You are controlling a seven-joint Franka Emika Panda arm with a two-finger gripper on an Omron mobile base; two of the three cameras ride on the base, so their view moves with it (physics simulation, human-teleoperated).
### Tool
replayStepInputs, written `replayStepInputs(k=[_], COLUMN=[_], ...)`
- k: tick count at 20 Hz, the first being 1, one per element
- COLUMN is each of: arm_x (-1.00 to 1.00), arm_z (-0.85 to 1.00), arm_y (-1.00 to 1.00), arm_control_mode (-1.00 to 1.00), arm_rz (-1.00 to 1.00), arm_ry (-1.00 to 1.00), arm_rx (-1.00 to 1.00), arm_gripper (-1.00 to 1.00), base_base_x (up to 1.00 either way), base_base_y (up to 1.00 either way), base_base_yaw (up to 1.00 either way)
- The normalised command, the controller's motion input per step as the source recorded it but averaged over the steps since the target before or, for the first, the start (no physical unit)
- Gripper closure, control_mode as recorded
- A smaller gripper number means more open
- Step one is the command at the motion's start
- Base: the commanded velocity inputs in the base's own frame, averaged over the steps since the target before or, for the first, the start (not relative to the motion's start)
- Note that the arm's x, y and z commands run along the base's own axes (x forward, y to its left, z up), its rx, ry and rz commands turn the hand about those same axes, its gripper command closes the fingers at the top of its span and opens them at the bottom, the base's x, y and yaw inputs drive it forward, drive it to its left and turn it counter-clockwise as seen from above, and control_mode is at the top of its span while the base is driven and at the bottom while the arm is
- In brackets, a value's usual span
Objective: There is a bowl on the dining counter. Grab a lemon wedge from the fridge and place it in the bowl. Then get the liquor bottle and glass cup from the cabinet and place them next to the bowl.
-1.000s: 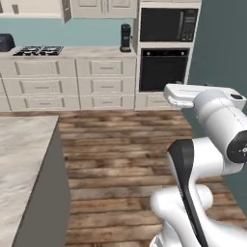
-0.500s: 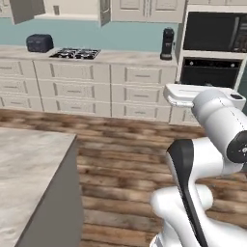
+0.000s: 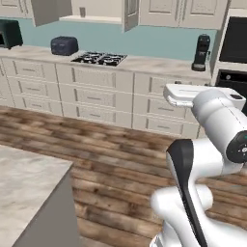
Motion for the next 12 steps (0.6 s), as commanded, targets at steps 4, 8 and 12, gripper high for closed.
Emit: replayStepInputs(k=[4, 8, 12], arm_x=[0.00, 0.00, 0.00], arm_z=[0.00, 0.00, 0.00], arm_y=[0.00, 0.00, 0.00], arm_control_mode=[1.00, 1.00, 1.00], arm_rz=[0.00, 0.00, 0.00], arm_ry=[0.00, 0.00, 0.00], arm_rx=[0.00, 0.00, 0.00], arm_gripper=[-1.00, -1.00, -1.00], base_base_x=[1.00, 1.00, 1.00], base_base_y=[-0.19, -0.39, -0.52], base_base_yaw=[0.38, 0.31, 0.26])
